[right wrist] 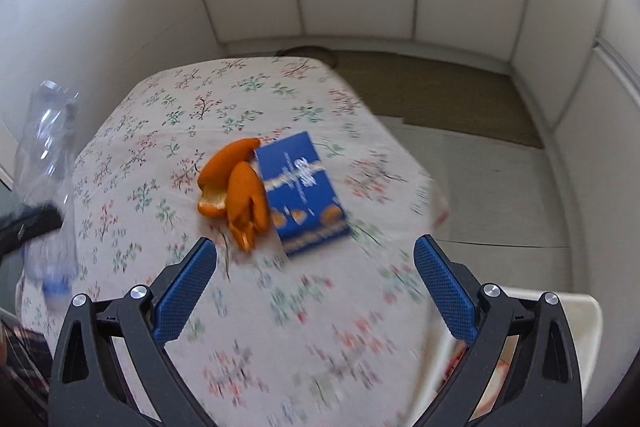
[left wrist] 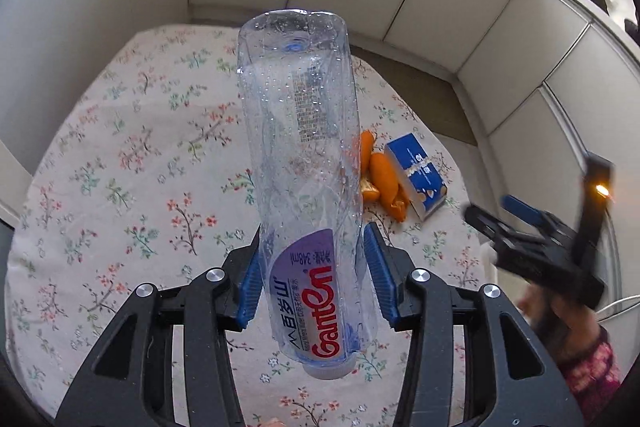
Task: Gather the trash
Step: 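Grasp the clear plastic bottle with the left gripper, then grasp the blue box with the right gripper while the left gripper holds the bottle, then carry the blue box into the bin with the right gripper while the left gripper holds the bottle, then open the left gripper over the bin to drop the plastic bottle, then grasp one orange peel with the right gripper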
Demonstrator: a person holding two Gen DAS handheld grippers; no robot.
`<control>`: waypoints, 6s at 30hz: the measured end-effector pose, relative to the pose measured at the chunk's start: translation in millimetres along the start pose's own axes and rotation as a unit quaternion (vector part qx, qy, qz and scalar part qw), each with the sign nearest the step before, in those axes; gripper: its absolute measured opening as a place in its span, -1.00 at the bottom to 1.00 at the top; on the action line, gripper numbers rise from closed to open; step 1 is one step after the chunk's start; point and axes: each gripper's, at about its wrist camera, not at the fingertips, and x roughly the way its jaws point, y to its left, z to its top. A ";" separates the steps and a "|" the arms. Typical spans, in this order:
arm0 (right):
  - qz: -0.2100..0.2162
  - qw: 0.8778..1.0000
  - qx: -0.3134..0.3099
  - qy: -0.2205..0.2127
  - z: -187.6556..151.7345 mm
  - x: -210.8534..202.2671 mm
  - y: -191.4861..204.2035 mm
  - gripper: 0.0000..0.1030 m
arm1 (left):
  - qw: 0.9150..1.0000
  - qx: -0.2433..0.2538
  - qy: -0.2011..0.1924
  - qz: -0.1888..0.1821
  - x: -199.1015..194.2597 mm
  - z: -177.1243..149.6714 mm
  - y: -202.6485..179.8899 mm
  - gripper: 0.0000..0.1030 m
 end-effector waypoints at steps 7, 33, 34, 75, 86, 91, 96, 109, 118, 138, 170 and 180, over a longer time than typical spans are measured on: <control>0.021 0.999 0.005 0.023 25.6 52.4 -0.5 0.86 | 1.000 -0.017 -0.008 -0.004 -2.7 13.5 13.9 -0.13; 0.034 0.998 0.044 0.014 21.2 40.7 6.6 0.09 | 0.998 -0.054 -0.015 0.012 -12.2 15.9 25.8 -0.13; 0.036 0.998 0.042 0.010 21.6 35.6 9.5 0.09 | 0.998 -0.056 -0.017 0.013 -14.5 15.5 26.5 -0.13; -0.073 0.987 0.056 -0.133 -51.2 -162.1 3.4 0.12 | 0.996 0.002 -0.093 -0.013 -62.8 -5.4 -39.6 -0.13; -0.137 0.973 0.138 -0.126 -91.3 -177.3 -68.5 0.13 | 0.995 0.049 -0.084 -0.015 -46.7 -18.5 -81.8 -0.13; -0.172 0.964 0.167 -0.118 -105.5 -179.4 -93.6 0.13 | 0.995 0.067 -0.075 -0.014 -38.2 -23.5 -99.3 -0.13; -0.215 0.954 0.175 -0.118 -114.5 -185.7 -109.1 0.16 | 0.994 0.081 -0.069 -0.014 -31.8 -27.0 -118.8 -0.13; -0.281 0.927 0.214 -0.128 -140.4 -207.1 -144.8 0.67 | 0.989 0.124 -0.058 -0.057 -19.6 -39.8 -196.9 -0.13; -0.304 0.897 0.292 -0.131 -170.2 -236.4 -184.5 0.73 | 0.979 0.173 -0.037 -0.099 -4.3 -61.3 -263.4 -0.13; -0.323 0.875 0.328 -0.152 -186.4 -253.1 -198.0 0.77 | 0.970 0.223 -0.001 -0.100 25.6 -80.4 -316.2 0.09; -0.249 0.955 0.111 -0.117 -72.9 -131.8 -27.5 0.80 | 0.995 0.078 -0.033 0.049 17.6 -34.3 -92.2 0.39; -0.193 0.977 0.057 -0.071 -35.6 -57.7 27.3 0.80 | 0.997 -0.023 -0.027 0.066 8.9 -8.6 -23.2 0.46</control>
